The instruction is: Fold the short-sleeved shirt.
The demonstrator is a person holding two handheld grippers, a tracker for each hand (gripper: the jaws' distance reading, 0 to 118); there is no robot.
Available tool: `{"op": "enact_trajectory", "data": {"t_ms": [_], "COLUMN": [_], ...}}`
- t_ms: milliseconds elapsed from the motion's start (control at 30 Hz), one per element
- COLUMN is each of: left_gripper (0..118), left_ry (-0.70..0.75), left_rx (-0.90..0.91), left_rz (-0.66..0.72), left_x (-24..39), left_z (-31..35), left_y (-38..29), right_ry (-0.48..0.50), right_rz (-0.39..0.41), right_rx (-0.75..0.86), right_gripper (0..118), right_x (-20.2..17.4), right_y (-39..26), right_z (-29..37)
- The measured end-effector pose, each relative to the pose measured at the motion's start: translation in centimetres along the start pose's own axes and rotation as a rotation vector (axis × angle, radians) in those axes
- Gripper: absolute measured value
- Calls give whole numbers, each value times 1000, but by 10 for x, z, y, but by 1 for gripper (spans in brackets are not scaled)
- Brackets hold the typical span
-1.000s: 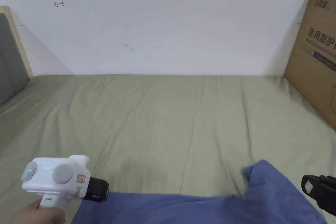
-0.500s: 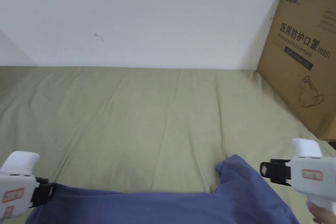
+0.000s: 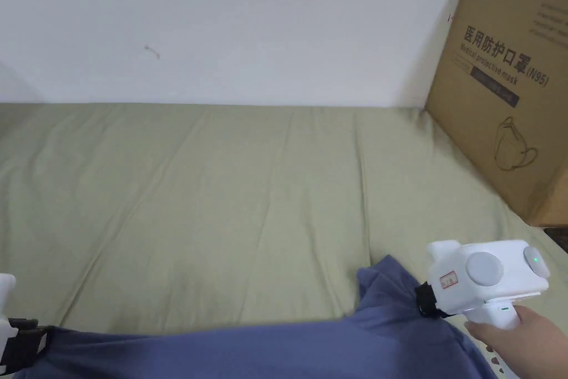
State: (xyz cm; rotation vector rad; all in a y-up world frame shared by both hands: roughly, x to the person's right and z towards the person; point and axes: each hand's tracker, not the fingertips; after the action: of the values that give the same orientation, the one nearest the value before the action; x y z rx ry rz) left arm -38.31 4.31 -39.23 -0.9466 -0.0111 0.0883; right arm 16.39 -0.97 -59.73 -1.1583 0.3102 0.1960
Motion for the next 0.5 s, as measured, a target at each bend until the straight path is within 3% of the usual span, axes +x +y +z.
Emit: {"op": "enact_trajectory", "data": {"t_ms": [33, 100, 167, 233, 333, 500], "left_gripper": [1, 1, 1, 1, 1, 1], "left_ry": [-2, -6, -16, -19, -8, -42], "left_rx": [6, 40, 95, 130, 185, 253], "left_rz": [16, 51, 82, 97, 76, 78], "left_x": [-1, -2, -3, -2, -1, -2], "left_z": [1, 7, 17, 25, 33, 40], "left_y": [0, 1, 3, 8, 19, 42], "right_ry": [-4, 43, 44, 35, -22, -29], "right_rz": [13, -58, -178, -241, -264, -299], "right_rx": [25, 103, 259, 370, 459, 500], "right_gripper": [2, 2, 2, 2, 2, 2], "right_x": [-3, 0, 10, 21, 30, 30], "right_y": [-3, -8, -13, -15, -10, -5], "right_z": [7, 25, 57, 85, 117, 146]}}
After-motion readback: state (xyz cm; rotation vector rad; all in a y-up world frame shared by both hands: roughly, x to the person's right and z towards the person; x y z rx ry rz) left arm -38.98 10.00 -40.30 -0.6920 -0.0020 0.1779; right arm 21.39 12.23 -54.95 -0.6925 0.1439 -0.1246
